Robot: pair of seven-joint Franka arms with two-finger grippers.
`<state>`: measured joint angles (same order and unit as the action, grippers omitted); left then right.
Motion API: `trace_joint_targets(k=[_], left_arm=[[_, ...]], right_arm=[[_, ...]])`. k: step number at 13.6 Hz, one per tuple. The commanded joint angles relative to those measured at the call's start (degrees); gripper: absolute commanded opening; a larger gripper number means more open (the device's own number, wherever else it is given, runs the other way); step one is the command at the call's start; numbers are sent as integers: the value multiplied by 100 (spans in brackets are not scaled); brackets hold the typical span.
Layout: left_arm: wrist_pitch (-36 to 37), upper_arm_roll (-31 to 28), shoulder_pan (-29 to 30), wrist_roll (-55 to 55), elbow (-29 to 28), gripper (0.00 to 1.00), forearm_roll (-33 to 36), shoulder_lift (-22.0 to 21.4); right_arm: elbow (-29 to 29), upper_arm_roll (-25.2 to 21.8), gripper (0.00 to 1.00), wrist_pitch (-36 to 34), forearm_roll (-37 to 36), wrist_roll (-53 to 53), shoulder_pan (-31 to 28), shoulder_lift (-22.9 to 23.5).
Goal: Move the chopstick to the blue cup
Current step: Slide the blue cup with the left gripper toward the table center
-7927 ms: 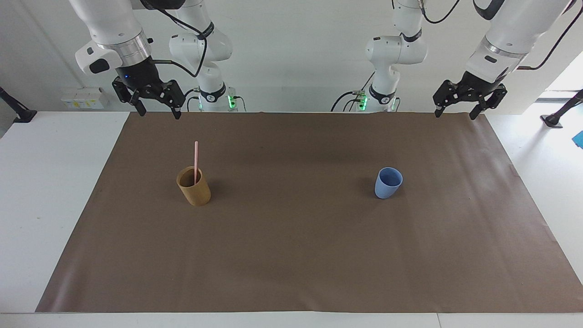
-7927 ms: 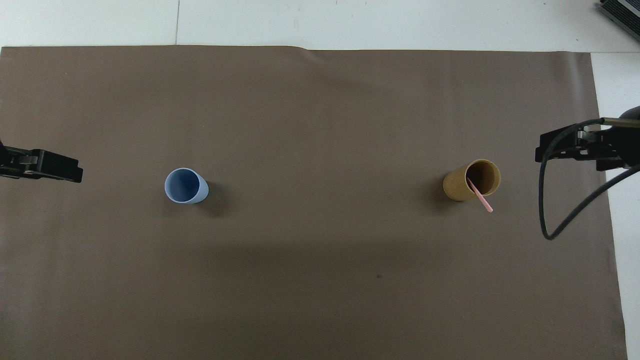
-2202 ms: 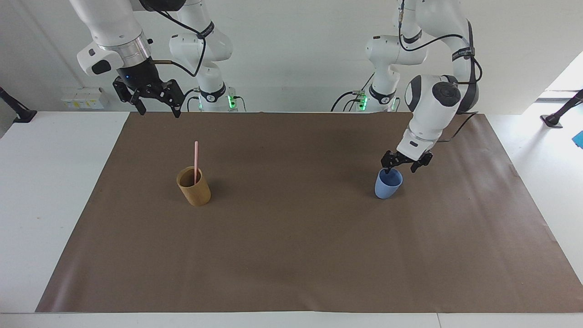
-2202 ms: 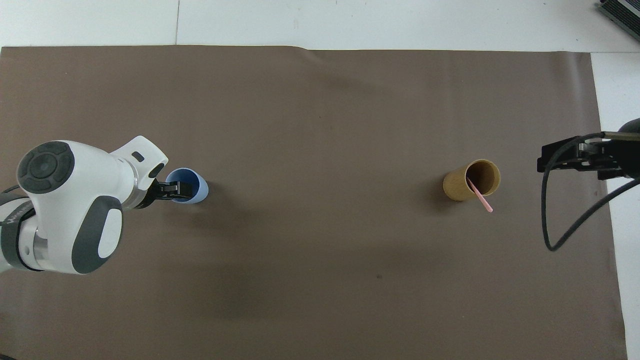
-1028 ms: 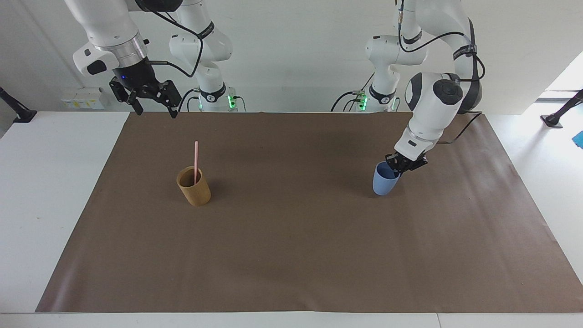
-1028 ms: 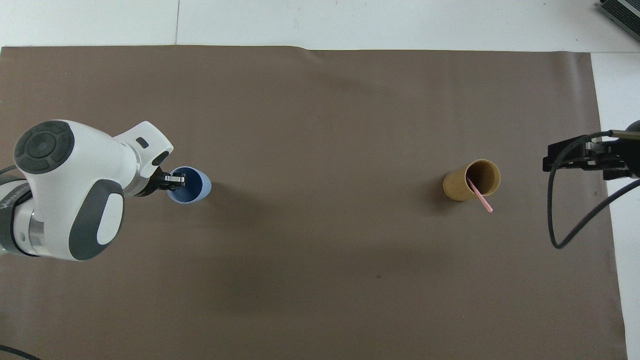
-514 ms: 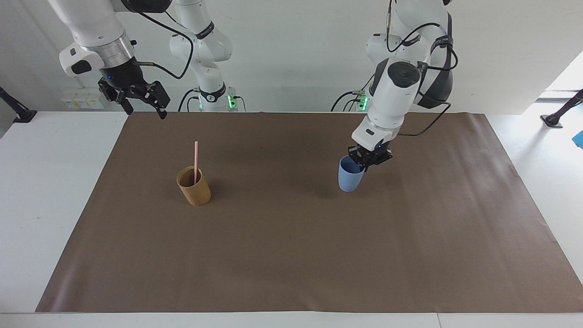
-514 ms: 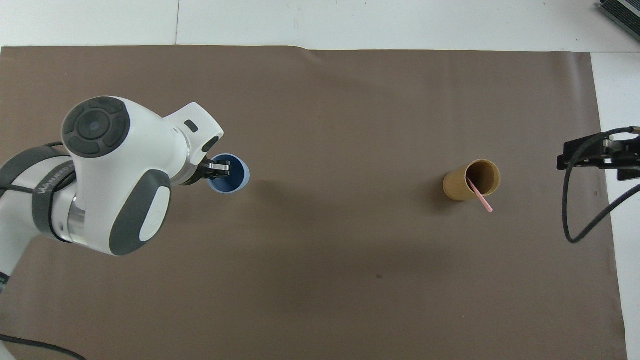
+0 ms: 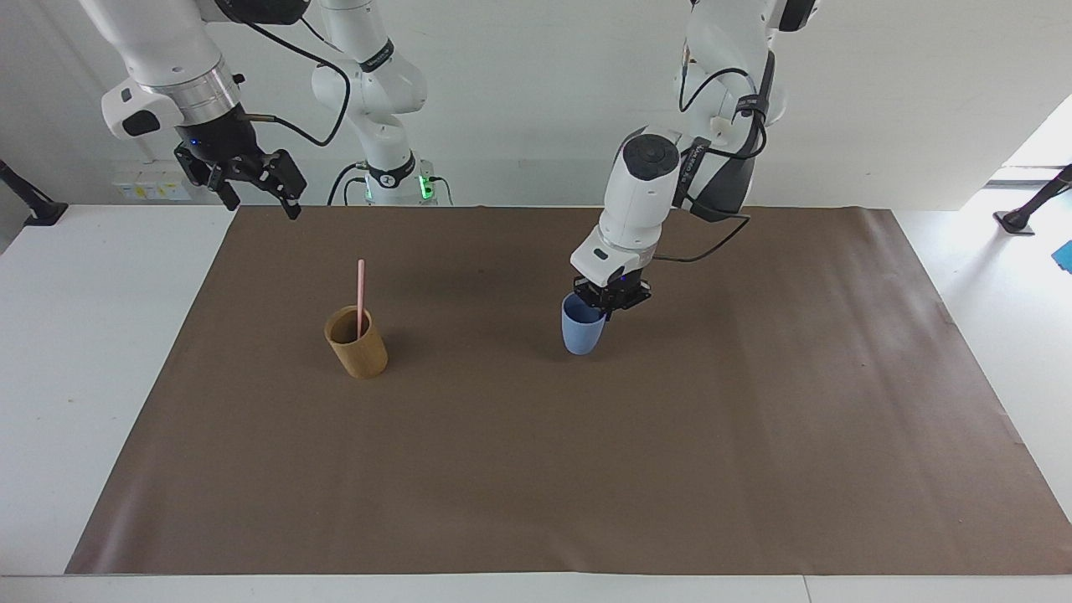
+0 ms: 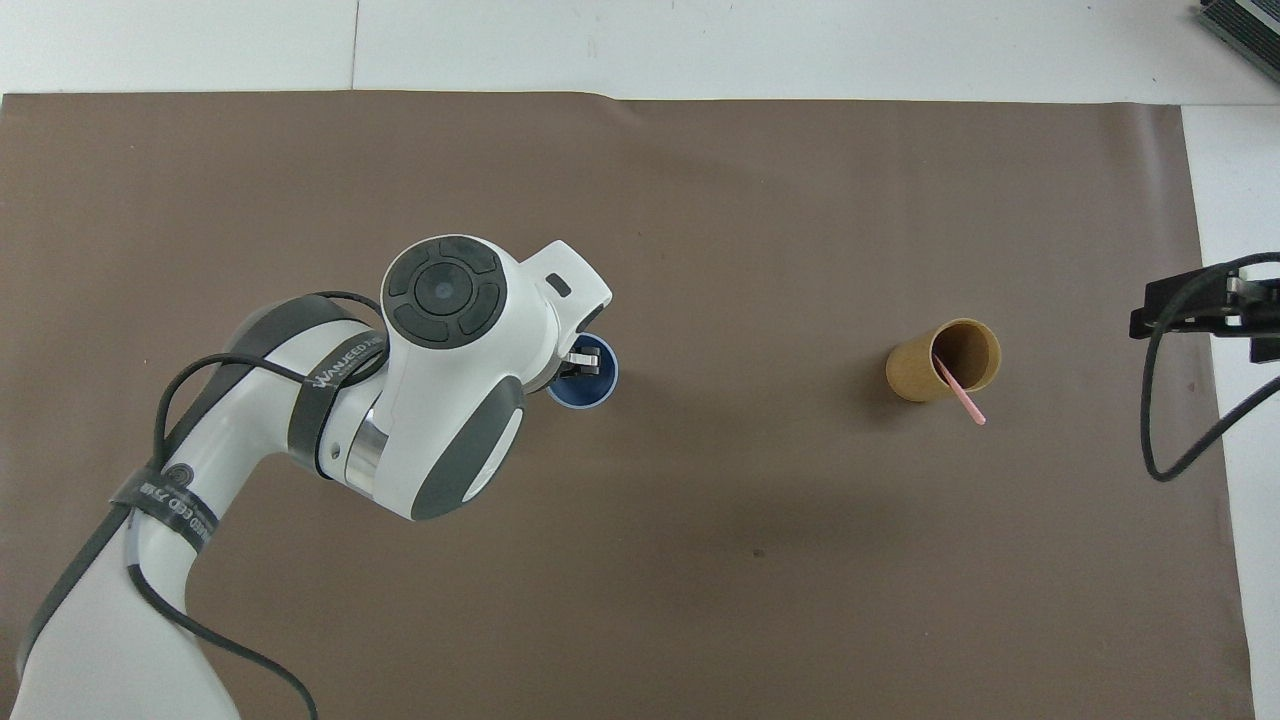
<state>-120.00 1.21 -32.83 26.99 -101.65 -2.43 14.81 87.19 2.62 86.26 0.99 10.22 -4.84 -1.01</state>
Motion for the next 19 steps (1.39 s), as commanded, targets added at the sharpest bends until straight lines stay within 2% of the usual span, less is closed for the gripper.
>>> trace_joint_targets(k=[1, 10, 15, 18, 19], left_arm=[[-129, -103, -302, 236, 243, 0, -56, 337], [-252, -103, -330, 403, 120, 0, -47, 347], [-384, -103, -250, 394, -20, 1, -47, 321], [-419, -103, -242, 386, -47, 26, -47, 312], [-419, -103, -216, 403, -48, 45, -56, 312]], right_arm=[[176, 80, 100, 189, 7, -178, -70, -127], [220, 81, 100, 224, 24, -213, -96, -145], [483, 81, 100, 268, 24, -205, -52, -241], [825, 116, 100, 442, 15, -196, -8, -250], [1018, 133, 100, 740, 24, -196, 1, -259]])
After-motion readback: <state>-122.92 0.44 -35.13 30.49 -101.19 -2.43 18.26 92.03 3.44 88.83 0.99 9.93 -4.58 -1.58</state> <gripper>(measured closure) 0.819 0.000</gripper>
